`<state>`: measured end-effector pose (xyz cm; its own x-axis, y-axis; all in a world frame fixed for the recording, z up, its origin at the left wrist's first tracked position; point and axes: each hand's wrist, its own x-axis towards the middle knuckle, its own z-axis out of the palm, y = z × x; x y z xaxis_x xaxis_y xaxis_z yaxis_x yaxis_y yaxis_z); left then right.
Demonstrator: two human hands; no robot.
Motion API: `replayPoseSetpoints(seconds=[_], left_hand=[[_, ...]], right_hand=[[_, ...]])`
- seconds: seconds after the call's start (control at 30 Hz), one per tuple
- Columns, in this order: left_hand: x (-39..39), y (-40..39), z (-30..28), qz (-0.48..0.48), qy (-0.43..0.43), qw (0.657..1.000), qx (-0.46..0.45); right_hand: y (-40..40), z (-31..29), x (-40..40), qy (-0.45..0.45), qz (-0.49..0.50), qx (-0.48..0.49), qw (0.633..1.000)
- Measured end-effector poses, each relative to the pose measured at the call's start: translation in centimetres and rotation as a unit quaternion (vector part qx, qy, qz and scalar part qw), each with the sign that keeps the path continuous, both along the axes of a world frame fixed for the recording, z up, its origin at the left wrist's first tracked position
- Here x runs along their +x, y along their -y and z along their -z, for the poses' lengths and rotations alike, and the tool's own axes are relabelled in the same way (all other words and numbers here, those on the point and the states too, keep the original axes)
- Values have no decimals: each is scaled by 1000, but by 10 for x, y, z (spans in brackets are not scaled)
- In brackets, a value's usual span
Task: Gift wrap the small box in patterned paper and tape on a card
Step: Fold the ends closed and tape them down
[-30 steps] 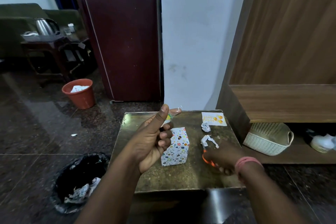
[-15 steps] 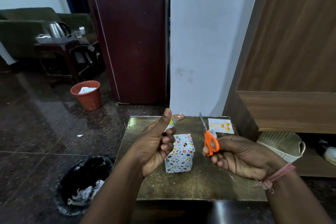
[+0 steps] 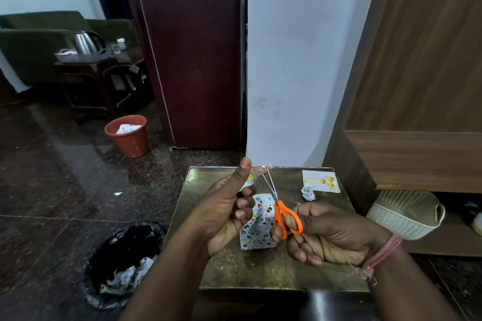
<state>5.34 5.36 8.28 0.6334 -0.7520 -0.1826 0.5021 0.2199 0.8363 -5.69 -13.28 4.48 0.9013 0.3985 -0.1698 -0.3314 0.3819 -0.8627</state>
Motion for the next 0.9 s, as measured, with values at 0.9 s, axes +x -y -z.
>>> replayPoseSetpoints(seconds=[0.9], left_hand=[[12,-3,11,24,44,999,-15]], right_hand=[[27,-12,-13,-23,176,-136,975]])
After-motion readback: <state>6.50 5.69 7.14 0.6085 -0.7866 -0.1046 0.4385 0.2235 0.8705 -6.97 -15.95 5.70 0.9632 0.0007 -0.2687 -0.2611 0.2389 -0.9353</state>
